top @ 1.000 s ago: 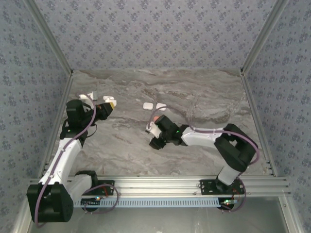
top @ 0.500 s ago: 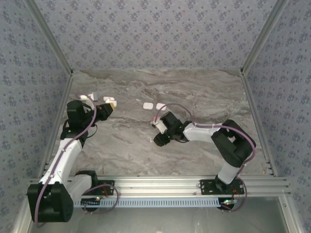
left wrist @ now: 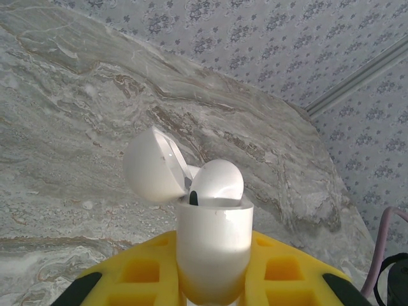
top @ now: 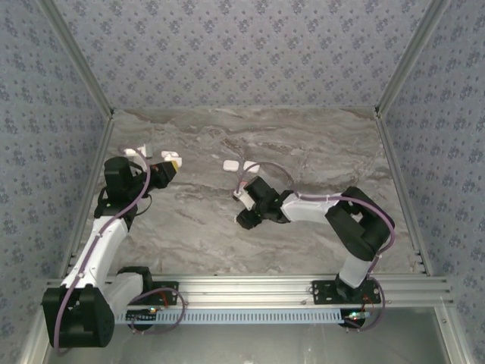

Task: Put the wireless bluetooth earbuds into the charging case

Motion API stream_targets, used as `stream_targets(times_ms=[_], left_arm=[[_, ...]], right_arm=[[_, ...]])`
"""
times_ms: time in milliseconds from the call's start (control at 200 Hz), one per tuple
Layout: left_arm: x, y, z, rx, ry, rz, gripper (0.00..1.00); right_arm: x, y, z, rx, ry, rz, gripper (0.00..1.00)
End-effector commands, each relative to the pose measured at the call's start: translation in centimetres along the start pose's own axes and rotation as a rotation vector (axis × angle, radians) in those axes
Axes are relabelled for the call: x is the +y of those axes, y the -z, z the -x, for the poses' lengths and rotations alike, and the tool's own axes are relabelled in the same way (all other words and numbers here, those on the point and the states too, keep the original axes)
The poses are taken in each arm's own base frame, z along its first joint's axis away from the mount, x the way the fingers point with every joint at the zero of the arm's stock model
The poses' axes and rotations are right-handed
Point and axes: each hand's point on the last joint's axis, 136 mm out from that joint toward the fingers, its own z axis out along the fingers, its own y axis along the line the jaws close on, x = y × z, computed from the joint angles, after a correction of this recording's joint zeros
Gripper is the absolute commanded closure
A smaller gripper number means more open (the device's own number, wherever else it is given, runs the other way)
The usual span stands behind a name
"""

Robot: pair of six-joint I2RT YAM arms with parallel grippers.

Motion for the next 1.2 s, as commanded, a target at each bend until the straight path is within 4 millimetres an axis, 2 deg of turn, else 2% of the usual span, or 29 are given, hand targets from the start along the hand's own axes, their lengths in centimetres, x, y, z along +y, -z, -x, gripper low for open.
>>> stream_targets(times_ms=[0,335,555,645,755,870,1004,1079,1194], left_arm=[[-1.0,0.4,0.8,-0.032,-0.023,-0.024,1.00],[-0.9,0.5,0.7,-0.033,-0.022,-0.020,1.00],[-1.0,0.7,0.7,-0.036,-0.025,-0.019,1.00],[-0.9,0.7,0.6,-0.033,-0.025,-0.017,1.00],[-1.0,0.8,0.7,-0.034,-0.029,-0.014,1.00],[-1.1,1.0,0.8,-0.041,-0.033,-0.013,1.00],[-1.2,1.2,0.8,-0.048,-0.028,-0.013,1.00],[-1.2,1.2,0.9,-0.055,-0.027,-0.013,1.00],[-1.3,1.3,1.0,-0.064,-0.027,-0.018,1.00]], right_arm=[[2.4,-0.9,-3.7,0.129,0.039,0.059,0.44],[5.6,-0.6,-2.8,0.103,0.088,0.107,0.40],[5.7,-0.8,-1.8,0.089,0.091,0.098,0.38],[5.9,0.0,-0.9,0.070,0.090,0.116,0.37],[6.0,2.0,0.5,0.032,0.091,0.153,0.36],[5.4,4.5,1.9,0.014,0.021,0.185,0.36],[4.4,6.2,3.4,0.036,-0.199,0.163,0.37],[4.4,6.0,3.8,0.057,-0.301,0.116,0.37],[4.5,4.0,3.9,0.099,-0.287,0.009,0.32]])
